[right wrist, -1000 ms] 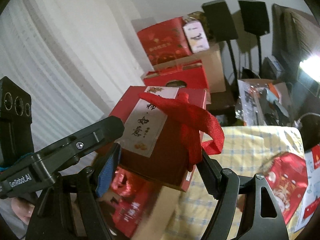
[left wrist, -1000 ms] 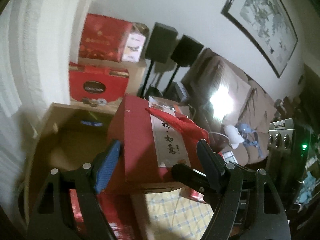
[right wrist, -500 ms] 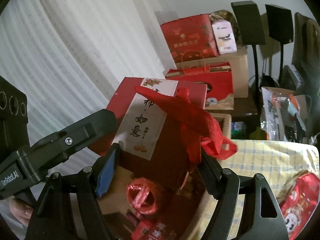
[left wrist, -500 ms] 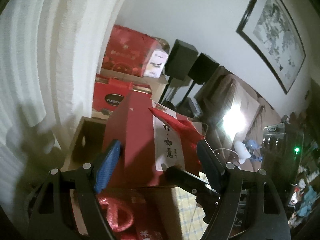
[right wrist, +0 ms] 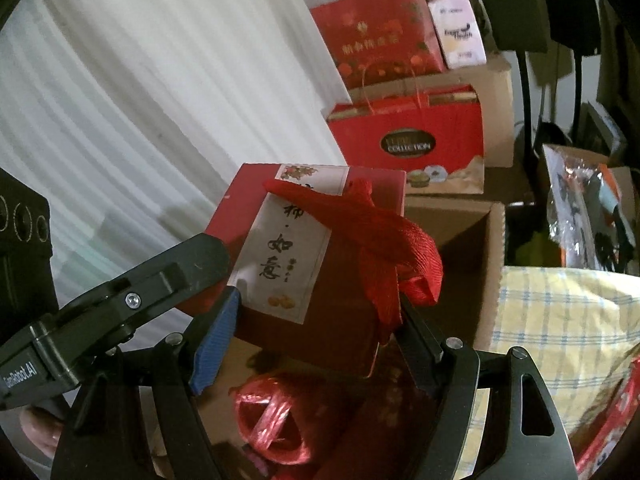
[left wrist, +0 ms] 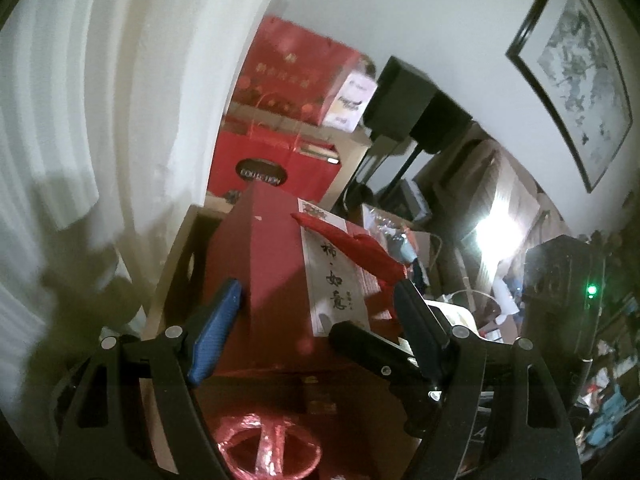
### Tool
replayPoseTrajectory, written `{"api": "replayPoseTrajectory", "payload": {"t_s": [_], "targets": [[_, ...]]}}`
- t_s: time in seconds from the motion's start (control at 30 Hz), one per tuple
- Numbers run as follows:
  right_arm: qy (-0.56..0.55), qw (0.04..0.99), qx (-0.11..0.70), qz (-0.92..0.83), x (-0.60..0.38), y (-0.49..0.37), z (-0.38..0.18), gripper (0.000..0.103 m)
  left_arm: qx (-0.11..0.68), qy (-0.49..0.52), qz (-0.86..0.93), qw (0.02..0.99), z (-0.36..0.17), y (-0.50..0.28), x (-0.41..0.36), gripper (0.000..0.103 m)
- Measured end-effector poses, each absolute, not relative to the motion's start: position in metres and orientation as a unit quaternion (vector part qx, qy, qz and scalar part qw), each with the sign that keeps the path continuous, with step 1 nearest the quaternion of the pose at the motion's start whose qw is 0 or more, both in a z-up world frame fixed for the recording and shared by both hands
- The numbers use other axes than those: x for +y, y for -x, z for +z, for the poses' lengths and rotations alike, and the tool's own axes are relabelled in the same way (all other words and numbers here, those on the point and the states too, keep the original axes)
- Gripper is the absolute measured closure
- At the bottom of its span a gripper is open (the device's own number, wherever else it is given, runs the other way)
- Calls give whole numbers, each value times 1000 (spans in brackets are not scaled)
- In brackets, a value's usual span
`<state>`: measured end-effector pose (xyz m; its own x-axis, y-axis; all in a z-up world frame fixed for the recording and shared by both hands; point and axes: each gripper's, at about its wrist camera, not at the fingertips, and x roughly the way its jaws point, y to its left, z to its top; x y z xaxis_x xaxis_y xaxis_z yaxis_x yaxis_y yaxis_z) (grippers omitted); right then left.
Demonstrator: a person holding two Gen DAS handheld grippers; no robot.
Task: Organize objects
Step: 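Lift the red gift box with the right tool into the cardboard box, then open the right tool and withdraw it from the box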
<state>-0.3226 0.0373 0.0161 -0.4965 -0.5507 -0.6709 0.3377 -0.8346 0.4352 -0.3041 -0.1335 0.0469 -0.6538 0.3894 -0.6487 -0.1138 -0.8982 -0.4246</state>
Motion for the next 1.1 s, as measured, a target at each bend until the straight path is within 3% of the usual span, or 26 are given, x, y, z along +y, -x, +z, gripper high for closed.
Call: {"api": "replayPoseTrajectory", "payload": {"t_s": [0.47, 1.03, 1.1], "targets": [[-462, 236, -77, -851, 18, 344, -26, 26, -204, 440, 864, 133, -16, 330, -148, 29], [-468, 250, -55, -846, -9, 347, -32, 27, -204, 453, 863, 97, -29, 341, -166, 27], [-474, 248, -57, -843, -7, 346, -35, 27, -195, 460, 861, 99, -31, 341, -162, 23]]}}
